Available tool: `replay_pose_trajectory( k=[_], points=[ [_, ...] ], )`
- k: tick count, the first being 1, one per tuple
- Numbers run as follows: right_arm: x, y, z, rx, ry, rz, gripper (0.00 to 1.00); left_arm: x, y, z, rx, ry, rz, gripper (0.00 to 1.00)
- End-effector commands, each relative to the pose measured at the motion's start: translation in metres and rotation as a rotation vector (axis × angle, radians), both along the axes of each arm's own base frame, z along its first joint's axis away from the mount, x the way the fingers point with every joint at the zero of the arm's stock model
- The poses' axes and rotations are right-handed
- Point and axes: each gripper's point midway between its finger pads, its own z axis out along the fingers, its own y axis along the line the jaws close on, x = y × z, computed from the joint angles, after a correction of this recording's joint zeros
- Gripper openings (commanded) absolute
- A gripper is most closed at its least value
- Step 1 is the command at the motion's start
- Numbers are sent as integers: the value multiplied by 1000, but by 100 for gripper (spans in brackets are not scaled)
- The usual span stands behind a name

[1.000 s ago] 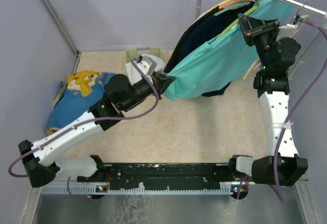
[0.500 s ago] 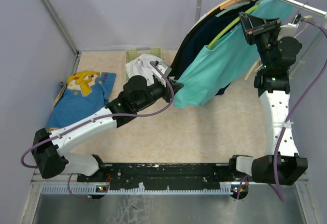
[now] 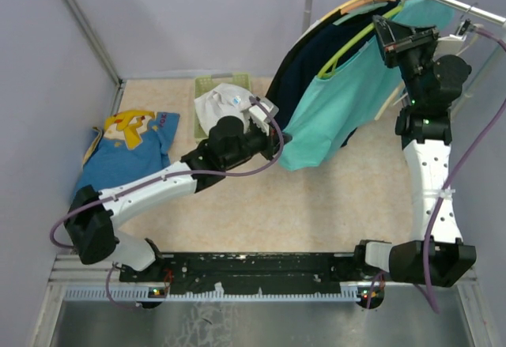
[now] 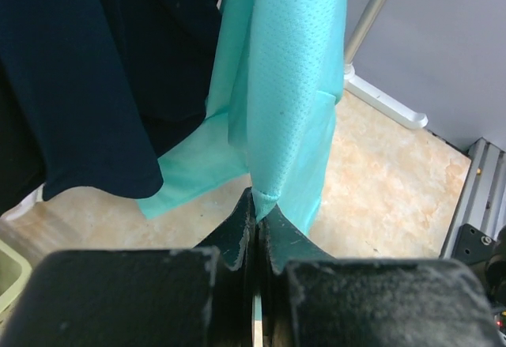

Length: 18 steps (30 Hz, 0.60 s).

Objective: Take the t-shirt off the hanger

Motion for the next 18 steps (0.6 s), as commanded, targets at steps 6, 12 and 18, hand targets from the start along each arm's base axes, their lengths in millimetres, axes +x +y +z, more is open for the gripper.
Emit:
replay_pose_trajectory(
  k=[6, 12, 18],
  points=[
    [-51, -1, 95, -43, -316, -24, 0, 10, -25, -29, 34, 61, -63, 0],
    [-54, -1, 99, -41, -322, -28, 0, 14, -35, -36, 29, 79, -77, 0],
    [-54, -1, 105, -45, -328, -29, 0, 23, -29, -51, 28, 118, -50, 0]
  ],
)
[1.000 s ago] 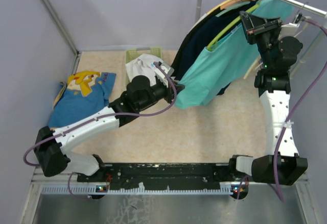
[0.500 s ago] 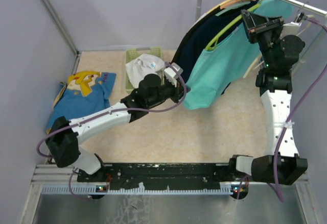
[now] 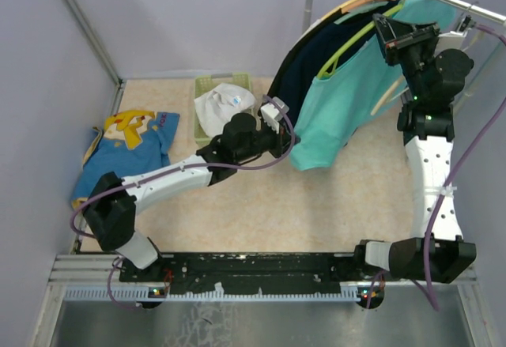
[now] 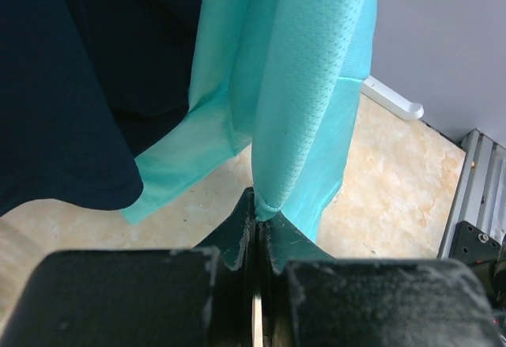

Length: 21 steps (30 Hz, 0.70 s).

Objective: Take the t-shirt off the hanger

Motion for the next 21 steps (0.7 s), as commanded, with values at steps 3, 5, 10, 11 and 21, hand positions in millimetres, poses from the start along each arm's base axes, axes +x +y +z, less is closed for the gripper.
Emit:
replay_pose_trajectory(
  k=[3, 5, 10, 11, 21],
  points=[
    [-57, -3, 105, -44, -360, -39, 0, 5, 9, -19, 4, 58, 17, 0],
    [-55, -3, 105, -37, -356, -40, 0, 5, 13, -20, -4, 55, 27, 0],
    [-54, -5, 106, -20, -361, -38, 0, 2, 27, -12, -48, 18, 70, 0],
    [-54, -5, 107, -20, -363, -38, 0, 2, 31, -11, -57, 6, 79, 0],
    [-55, -2, 108, -8, -375, -10, 0, 3, 33, -15, -59, -11, 88, 0]
  ],
)
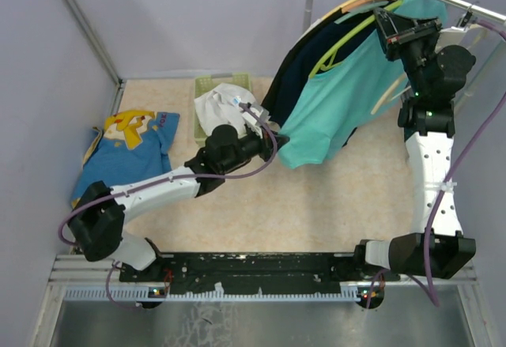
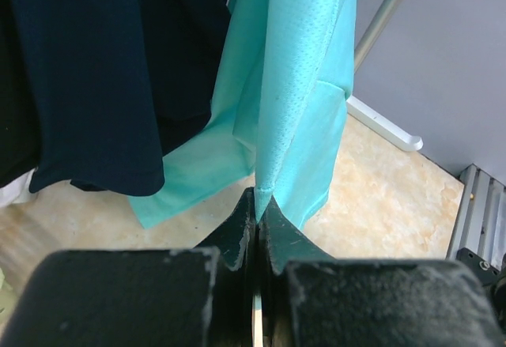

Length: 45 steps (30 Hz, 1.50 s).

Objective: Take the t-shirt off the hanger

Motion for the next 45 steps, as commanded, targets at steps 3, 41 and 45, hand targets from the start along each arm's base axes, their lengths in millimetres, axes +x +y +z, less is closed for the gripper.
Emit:
replay_pose_trajectory(
  k=[3, 41, 45],
  points=[
    [-58, -4, 98, -33, -361, -48, 0, 2, -4, -39, 70, 77, -5, 0],
    [-153, 59, 34, -263, -294, 239, 0, -7, -30, 100, -100, -148, -153, 76],
    [-167, 65, 26, -275, -290, 277, 0, -15, -19, 107, -86, -209, -158, 80]
  ],
)
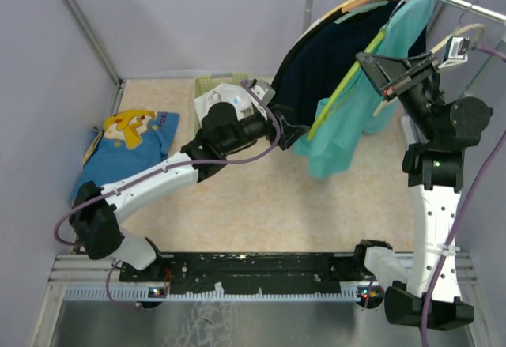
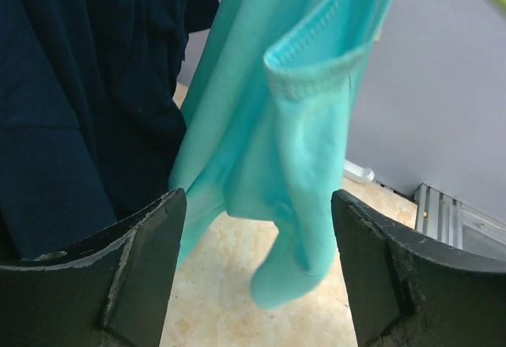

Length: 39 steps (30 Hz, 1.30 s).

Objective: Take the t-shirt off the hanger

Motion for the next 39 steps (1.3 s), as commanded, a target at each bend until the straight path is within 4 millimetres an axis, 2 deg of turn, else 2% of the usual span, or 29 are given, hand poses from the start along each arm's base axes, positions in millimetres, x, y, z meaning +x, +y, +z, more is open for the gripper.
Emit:
replay_pose_trajectory(
  k=[1, 9, 17, 22, 29, 34, 39],
  points=[
    [-46, 13, 21, -100, -181, 40, 0, -12, 13, 30, -35, -133, -25, 82],
    [-70, 24, -1, -105, -142, 121, 0, -24, 2, 61, -61, -268, -202, 85],
    [-88, 32, -11, -148, -110, 161, 0, -5, 15, 102, -170, -307, -242, 85],
    [-90, 32, -16, -143, -97, 163, 0, 1, 0, 125, -204, -341, -308, 86],
    [-88, 33, -22, -142, -83, 182, 0, -17, -22, 151, -271, -389, -529, 87],
    [-85, 34, -33, -141, -53, 195, 0, -26, -30, 140, -311, -380, -657, 90],
    [-80, 34, -47, -137, -20, 203, 0, -28, -36, 127, -323, -350, -703, 92]
  ],
)
